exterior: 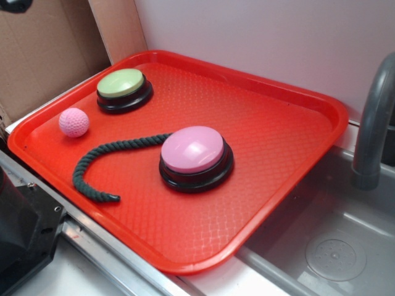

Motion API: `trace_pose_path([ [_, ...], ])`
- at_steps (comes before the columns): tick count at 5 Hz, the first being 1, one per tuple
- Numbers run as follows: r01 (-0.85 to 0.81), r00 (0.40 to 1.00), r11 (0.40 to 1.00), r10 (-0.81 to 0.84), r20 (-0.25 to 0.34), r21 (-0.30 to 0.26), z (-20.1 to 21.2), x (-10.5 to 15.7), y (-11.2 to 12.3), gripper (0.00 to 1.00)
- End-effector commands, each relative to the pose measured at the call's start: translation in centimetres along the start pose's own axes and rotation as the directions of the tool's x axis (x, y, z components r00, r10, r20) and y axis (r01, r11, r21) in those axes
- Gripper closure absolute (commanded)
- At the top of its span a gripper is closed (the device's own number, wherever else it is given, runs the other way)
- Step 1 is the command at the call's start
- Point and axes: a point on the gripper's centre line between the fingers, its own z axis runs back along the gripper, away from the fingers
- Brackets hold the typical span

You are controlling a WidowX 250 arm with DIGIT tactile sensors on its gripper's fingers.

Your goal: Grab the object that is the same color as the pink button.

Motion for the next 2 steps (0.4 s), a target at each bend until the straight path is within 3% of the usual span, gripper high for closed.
trace_pose_path([
  [1,0.0,1.0,1.0,0.0,0.0,0.0,0.0,0.0,0.0,0.0],
  [2,-0.114,0.993,0.993,0.113,0.036,0.028,-1.2,-0.2,1.8,0.0],
])
